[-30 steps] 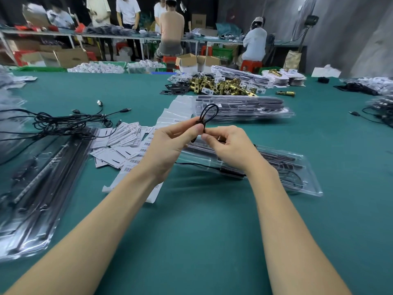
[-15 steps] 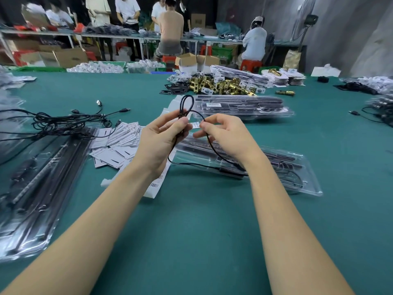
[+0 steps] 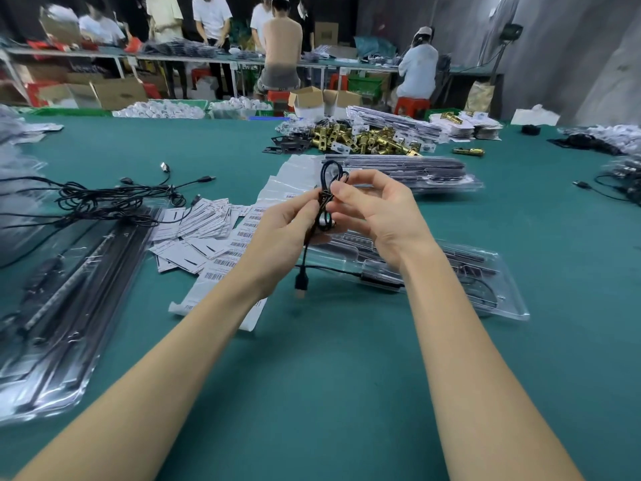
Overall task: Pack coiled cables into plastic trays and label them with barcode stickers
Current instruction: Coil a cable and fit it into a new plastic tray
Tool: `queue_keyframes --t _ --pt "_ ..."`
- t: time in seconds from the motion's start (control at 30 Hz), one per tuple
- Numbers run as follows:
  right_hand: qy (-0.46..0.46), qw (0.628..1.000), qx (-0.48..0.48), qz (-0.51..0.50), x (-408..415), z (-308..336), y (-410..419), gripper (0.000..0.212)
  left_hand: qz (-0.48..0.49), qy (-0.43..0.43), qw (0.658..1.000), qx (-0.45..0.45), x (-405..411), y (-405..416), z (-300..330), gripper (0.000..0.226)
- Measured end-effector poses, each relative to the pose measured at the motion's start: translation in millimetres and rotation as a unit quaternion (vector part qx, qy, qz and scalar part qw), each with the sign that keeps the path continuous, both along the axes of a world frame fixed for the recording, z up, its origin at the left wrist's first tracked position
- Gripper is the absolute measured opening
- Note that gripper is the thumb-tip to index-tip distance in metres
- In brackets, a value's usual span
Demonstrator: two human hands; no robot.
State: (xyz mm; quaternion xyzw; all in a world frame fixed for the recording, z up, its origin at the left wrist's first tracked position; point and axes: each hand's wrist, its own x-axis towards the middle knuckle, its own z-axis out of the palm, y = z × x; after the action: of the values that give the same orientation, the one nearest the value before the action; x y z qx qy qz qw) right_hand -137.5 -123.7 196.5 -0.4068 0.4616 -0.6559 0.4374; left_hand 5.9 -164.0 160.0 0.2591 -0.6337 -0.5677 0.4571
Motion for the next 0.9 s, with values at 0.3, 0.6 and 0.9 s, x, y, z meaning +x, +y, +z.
queue_keyframes --t 0.3,0.6,0.9 --pt "0.117 0.992 -0.025 -0.046 -6 -3 -2 0.017 0.020 -0.013 1.000 -0.009 5 -2 3 0.027" --pt "0.280 0.950 0.115 0.075 -11 -3 -2 0.046 0.062 0.133 0.975 0.165 7 -4 7 0.013" --pt "0.397 0.897 0.120 0.152 -2 -8 3 0.022 0.053 0.213 0.955 0.201 13 -8 9 0.008"
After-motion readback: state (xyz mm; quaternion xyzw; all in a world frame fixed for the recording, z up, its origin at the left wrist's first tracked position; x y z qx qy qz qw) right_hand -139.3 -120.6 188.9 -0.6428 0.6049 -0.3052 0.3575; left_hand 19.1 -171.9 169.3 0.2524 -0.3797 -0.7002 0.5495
